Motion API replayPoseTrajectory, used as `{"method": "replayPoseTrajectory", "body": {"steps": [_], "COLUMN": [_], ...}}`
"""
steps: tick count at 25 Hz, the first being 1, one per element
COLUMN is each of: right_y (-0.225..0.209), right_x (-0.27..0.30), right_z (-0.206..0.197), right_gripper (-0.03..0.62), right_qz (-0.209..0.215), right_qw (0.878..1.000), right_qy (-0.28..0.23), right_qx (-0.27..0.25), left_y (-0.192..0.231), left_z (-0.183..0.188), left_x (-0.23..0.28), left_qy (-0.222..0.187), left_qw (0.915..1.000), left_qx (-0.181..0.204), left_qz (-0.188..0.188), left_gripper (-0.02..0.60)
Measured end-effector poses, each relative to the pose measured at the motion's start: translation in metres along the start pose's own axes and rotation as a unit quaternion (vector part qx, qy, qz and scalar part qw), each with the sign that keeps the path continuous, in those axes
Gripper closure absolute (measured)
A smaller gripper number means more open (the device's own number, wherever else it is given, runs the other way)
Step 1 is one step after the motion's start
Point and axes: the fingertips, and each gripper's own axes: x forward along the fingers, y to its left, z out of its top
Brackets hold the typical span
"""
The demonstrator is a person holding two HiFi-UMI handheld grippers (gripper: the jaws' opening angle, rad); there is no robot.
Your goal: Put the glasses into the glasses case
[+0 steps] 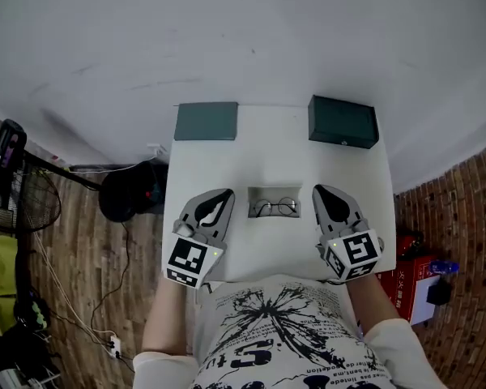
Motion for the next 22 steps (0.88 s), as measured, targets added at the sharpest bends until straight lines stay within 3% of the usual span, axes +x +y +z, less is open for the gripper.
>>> {"method": "replayPoseTrajectory", "body": {"steps": [9, 16, 22], "right_y": [0.002, 0.01, 0.018], "right_x": [-0.013, -0.02, -0.026], "right_z": [0.014, 0.014, 0.012], "right_gripper": [0.58, 0.581, 0.581], "right_qz": [-0.007, 0.002, 0.004], "right_qw": [1.0, 0.999, 0.999], "right_qy": [-0.024, -0.021, -0.027], "right_qx": [-0.017, -0.042, -0.029], "left_y": [0.005, -0.004, -0.013], "left_z": [0.009, 0.018, 0.022], "left_x": [-0.026, -0.026, -0.027], "left_qy": [-0.032, -0.035, -0.042], "left_qw": [0.9976, 0.9979, 0.9982], "left_qx": [-0.027, -0.011, -0.006], "left_qz": [0.056, 0.053, 0.043], "left_gripper": [0.568, 0.568, 0.568]}}
